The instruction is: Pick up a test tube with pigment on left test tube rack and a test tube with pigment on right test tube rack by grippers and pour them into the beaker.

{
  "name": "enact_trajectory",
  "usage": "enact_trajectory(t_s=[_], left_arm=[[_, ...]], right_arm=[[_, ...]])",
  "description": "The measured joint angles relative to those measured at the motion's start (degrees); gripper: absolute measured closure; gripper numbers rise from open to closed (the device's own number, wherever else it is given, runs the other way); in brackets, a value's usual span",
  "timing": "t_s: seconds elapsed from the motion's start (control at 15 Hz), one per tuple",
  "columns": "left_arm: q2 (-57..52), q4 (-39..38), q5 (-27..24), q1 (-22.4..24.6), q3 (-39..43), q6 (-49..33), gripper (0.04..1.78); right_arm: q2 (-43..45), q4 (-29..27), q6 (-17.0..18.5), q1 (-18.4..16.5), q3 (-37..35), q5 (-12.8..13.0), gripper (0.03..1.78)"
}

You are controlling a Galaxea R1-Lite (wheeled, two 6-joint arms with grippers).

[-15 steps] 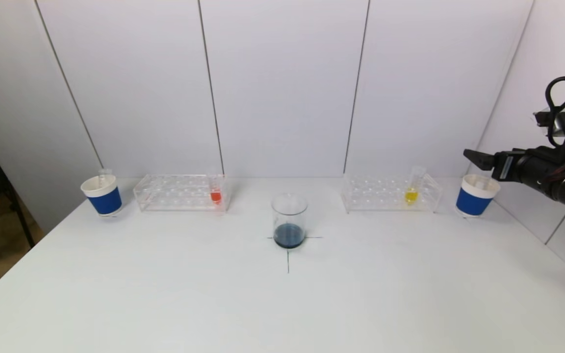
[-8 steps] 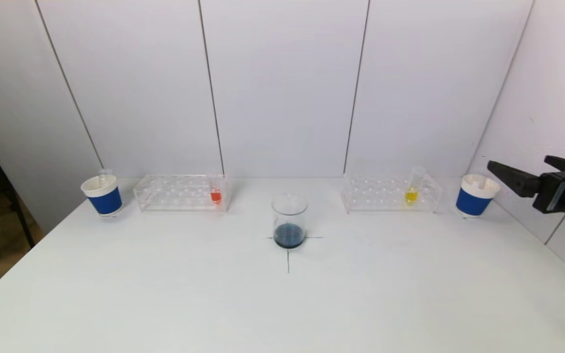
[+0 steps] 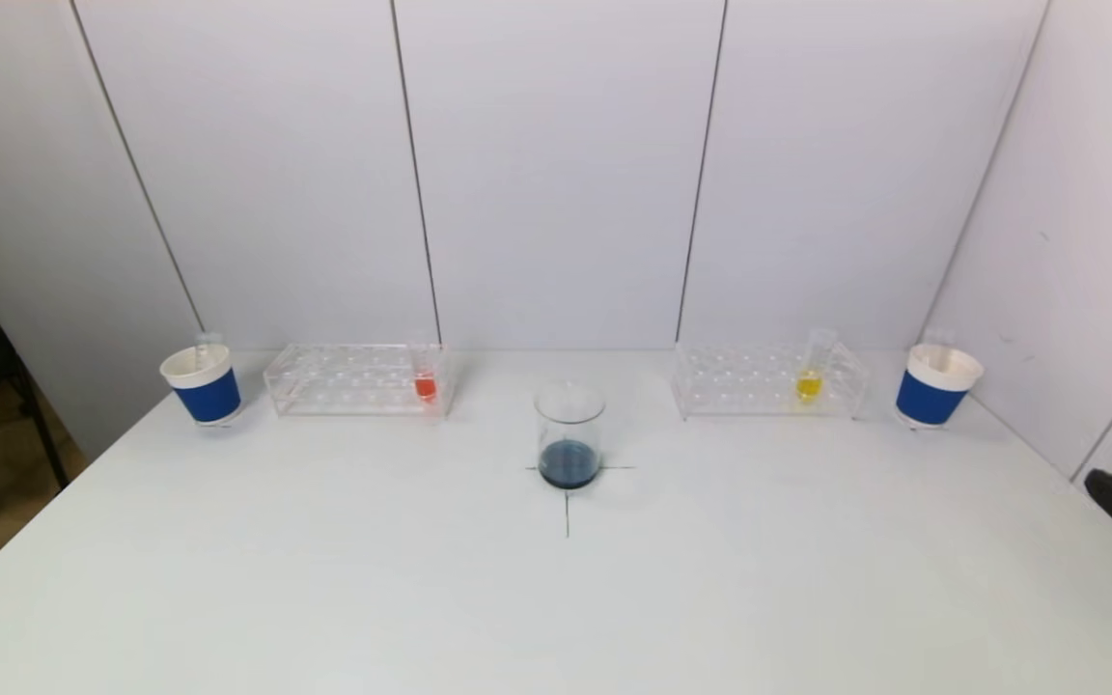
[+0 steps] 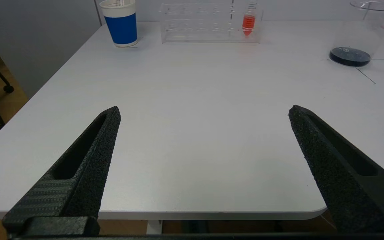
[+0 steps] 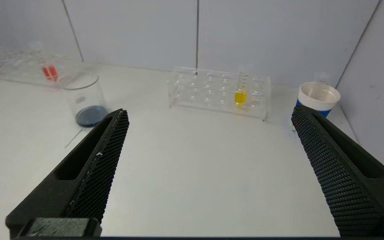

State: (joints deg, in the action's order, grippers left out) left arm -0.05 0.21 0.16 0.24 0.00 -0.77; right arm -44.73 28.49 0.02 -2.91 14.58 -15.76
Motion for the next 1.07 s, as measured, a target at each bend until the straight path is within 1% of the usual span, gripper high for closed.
enact_trajectory(t_s=[0.13,0.27,0.4,0.53,0.67,0.73,0.8,0.93,1.07], left_arm=[[0.00,-0.02,0.00,0.02,0.00,0.00,0.06],[0.00,0.00,0.02,0.02,0.00,0.00,0.06],[0.00,-0.02,0.00,0.02,0.00,0.02,0.06],[0.00,-0.02,0.02,0.00,0.00,0.00,0.06],[0.00,-0.02,0.05,0.00,0.00,0.02,0.06],[0.00,-0.02,0.00,-0.02,0.00,0.02,0.06],[0.00,-0.02,0.00,-0.02,0.00,0.02,0.06],[0.00,-0.02,0.02,0.00,0.00,0.00,0.06],[0.00,-0.05,0.02,0.02,0.00,0.02,0.06]], right_arm=[[9.23,-8.62,-0.02,0.38,-0.50,-1.23,0.04],[17.62,-16.53,-0.05,0.57,-0.74,-1.68,0.04],[25.77,-24.44,-0.05,1.02,-0.96,-1.43,0.04],[32.85,-29.26,-0.16,1.79,-1.74,-0.39,0.04],[38.86,-30.81,-0.33,2.26,-3.06,0.67,0.04],[40.90,-30.63,-0.33,2.43,-3.89,2.26,0.04],[42.36,-29.70,-0.54,2.50,-5.13,5.07,0.04],[43.87,-25.66,-1.43,2.58,-8.91,9.55,0.04],[44.57,-18.15,-1.97,2.61,-12.98,13.29,0.04]])
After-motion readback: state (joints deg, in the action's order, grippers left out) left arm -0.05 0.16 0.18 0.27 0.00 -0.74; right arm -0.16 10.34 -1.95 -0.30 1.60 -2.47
